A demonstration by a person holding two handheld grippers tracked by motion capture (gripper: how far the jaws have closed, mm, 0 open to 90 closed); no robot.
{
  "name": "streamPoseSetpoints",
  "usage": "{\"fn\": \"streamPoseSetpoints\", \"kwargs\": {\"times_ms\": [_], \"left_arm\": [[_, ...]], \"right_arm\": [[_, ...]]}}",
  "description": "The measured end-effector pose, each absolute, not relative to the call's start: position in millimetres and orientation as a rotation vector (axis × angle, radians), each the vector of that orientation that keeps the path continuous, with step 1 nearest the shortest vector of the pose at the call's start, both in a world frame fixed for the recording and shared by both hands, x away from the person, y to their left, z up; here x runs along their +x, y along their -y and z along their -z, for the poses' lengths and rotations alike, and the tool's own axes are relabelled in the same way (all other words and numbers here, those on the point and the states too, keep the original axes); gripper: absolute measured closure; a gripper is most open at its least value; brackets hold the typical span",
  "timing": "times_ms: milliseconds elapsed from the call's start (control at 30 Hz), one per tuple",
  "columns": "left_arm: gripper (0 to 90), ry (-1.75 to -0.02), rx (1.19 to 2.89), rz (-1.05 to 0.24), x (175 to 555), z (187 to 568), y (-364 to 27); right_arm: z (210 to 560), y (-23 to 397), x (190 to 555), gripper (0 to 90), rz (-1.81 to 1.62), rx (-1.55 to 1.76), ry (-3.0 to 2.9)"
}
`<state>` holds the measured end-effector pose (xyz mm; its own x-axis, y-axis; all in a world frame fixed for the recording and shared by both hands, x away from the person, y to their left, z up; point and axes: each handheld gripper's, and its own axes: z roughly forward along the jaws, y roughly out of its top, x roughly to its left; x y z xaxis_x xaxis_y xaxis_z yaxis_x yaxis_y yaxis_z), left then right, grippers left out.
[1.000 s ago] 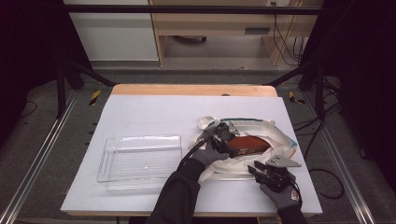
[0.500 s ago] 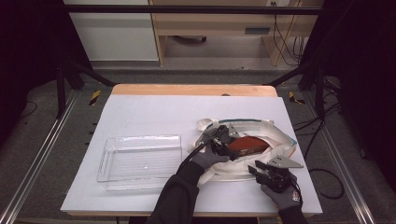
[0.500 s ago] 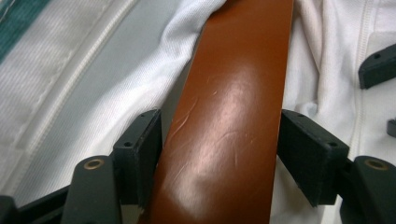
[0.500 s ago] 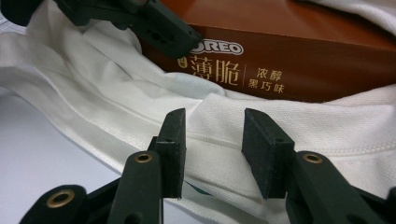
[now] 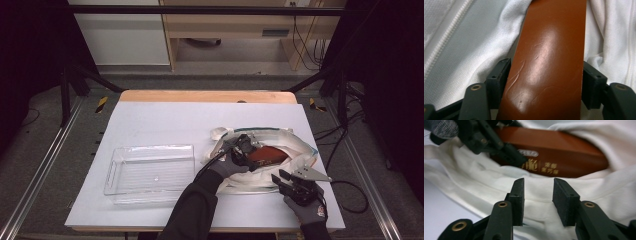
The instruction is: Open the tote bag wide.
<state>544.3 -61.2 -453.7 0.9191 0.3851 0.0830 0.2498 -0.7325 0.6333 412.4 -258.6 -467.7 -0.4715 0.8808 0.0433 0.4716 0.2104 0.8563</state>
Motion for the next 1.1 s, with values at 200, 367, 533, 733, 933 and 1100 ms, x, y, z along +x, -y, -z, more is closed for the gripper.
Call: {"fn": "streamPoseSetpoints", "kwargs": {"times_ms": [200, 367, 533, 733, 933, 1100], "left_arm": [[40.4, -0.413, 2.44, -0.272, 543, 450, 59], [41.4, -0.392, 2.439, -0.274, 538, 445, 58], [41.8, -0.387, 2.428, -0.256, 534, 437, 55], [42.1, -0.38, 2.446, -0.264, 527, 431, 54], [42.4, -0.393, 2.454, -0.24, 525, 429, 49], [42.7, -0.386, 2.449, -0.215, 524, 427, 45]], "right_arm": [[457, 273, 409, 60.4, -1.217, 1.276, -1.913], [455, 277, 409, 55.3, -1.209, 1.282, -1.895], [455, 278, 409, 50.8, -1.207, 1.287, -1.895], [462, 277, 412, 58.1, -1.154, 1.318, -1.911], [469, 278, 416, 70.0, -1.1, 1.359, -1.905], [473, 279, 421, 79.1, -1.066, 1.403, -1.91]]}}
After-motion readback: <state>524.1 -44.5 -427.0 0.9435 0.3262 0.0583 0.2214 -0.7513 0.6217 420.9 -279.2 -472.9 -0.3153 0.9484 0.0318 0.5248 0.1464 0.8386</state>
